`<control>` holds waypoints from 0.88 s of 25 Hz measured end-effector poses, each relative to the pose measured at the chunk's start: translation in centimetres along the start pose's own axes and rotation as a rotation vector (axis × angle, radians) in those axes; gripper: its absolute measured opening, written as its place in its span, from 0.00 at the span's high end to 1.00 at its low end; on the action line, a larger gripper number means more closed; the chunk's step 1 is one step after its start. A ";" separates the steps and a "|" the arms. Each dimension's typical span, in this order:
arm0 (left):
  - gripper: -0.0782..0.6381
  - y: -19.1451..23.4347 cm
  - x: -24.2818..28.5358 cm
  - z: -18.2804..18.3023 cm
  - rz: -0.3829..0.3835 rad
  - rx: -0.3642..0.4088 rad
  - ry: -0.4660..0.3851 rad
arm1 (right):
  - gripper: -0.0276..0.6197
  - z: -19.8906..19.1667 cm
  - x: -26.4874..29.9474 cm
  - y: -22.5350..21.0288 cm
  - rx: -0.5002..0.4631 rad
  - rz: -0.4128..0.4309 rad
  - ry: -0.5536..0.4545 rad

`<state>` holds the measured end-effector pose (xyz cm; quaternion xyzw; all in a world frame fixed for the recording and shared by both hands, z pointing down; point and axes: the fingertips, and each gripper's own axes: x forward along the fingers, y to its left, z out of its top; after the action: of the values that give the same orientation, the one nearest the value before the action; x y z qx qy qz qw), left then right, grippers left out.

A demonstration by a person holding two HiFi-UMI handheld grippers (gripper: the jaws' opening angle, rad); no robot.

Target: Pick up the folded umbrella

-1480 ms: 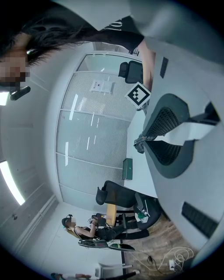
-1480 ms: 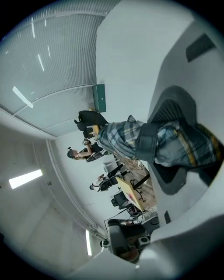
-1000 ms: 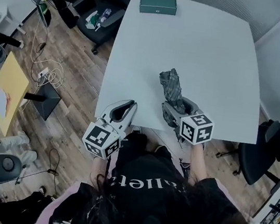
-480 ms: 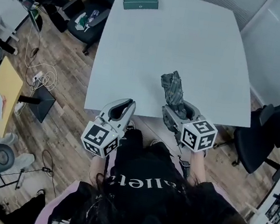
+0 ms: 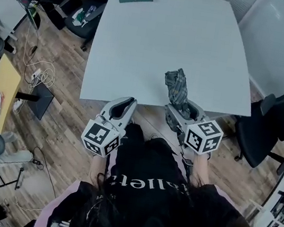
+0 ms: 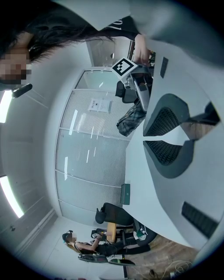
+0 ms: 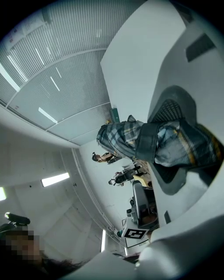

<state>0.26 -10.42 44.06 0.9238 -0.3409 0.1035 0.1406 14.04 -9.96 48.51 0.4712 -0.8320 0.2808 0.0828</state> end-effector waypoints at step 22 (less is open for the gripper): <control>0.83 -3.2 0.1 -0.7 0.022 0.015 -0.006 | 0.59 -1.0 -2.9 -2.0 0.026 -0.002 -0.021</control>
<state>2.40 -7.92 44.19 0.9212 -0.3507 0.1050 0.1315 17.20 -8.05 48.99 0.4759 -0.8288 0.2865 0.0679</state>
